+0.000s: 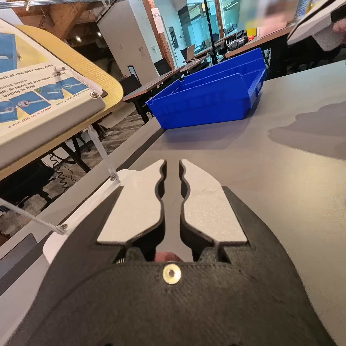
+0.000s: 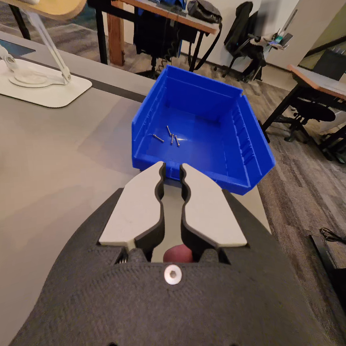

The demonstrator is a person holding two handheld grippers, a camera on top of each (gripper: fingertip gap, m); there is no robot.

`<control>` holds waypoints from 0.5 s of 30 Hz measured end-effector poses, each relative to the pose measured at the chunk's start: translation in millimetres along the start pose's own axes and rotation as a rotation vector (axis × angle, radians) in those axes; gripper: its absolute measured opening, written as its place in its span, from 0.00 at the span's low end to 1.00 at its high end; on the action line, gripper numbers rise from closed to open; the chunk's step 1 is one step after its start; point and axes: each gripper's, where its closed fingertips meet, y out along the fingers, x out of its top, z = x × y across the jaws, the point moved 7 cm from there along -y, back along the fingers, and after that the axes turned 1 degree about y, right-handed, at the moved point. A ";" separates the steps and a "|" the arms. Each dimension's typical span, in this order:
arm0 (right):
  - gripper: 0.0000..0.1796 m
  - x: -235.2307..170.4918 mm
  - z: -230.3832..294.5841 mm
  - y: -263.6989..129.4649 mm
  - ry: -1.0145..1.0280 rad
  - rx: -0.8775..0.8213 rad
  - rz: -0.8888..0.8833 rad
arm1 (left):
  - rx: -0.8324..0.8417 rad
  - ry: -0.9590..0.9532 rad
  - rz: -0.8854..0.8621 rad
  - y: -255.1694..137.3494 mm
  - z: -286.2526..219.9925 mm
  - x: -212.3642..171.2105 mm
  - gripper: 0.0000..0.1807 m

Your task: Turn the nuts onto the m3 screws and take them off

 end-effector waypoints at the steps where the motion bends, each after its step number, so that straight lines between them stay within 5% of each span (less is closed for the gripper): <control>1: 0.06 -3.1 5.4 -1.6 -0.018 -0.003 -0.007 | -0.003 -0.002 0.006 1.1 -1.2 -0.5 0.04; 15: 0.00 -38.9 53.5 2.0 -0.119 0.004 -0.043 | 0.006 0.010 0.007 13.1 -10.5 3.4 0.00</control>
